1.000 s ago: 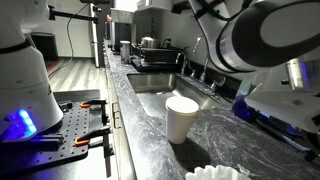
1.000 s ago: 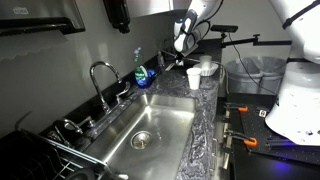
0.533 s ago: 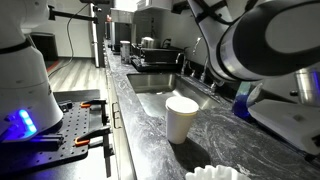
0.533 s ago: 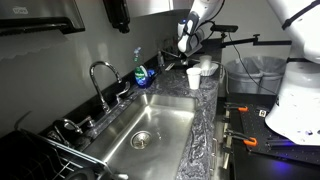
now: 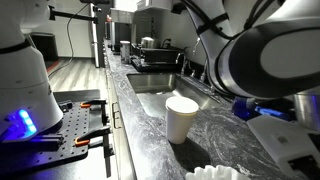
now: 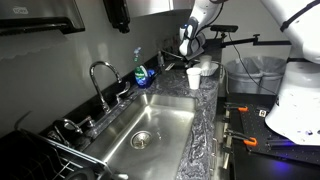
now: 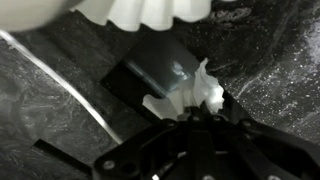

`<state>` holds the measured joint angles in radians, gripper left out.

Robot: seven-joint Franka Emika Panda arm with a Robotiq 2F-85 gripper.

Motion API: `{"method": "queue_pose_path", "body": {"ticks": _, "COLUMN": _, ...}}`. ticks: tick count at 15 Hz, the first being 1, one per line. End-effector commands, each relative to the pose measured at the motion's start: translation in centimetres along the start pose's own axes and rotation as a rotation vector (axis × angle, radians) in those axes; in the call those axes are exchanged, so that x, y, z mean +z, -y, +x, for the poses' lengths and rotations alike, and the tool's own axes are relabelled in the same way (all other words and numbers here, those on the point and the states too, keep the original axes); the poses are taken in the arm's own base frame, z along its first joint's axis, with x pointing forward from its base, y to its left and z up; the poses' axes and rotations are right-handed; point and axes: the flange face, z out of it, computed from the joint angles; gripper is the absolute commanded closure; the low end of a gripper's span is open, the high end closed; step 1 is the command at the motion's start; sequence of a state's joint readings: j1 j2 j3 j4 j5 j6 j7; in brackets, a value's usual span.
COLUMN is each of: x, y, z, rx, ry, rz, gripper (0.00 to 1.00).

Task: Pick up the paper and throw it in the bin

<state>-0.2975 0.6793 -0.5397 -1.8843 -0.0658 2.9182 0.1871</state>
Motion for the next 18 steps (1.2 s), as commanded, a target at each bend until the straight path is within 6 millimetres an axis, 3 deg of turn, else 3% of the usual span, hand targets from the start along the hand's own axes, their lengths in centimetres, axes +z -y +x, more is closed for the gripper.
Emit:
{"method": "queue_pose_path", "body": {"ticks": 1, "x": 1.1, "y": -0.1, "z": 0.7, "rx": 0.083, "ry": -0.001, "rz": 0.006, "gripper": 1.0}}
{"method": "queue_pose_path", "body": {"ticks": 12, "x": 3.4, "y": -0.6, "z": 2.0, "rx": 0.246, "ry": -0.003, "rz": -0.011, "gripper": 1.0}}
{"method": "queue_pose_path", "body": {"ticks": 13, "x": 3.7, "y": -0.8, "z": 2.2, "rx": 0.26, "ry": 0.005, "rz": -0.014, "gripper": 0.8}}
{"method": "queue_pose_path", "body": {"ticks": 18, "x": 4.7, "y": -0.8, "z": 2.8, "rx": 0.33, "ry": 0.03, "rz": -0.028, "gripper": 0.44}}
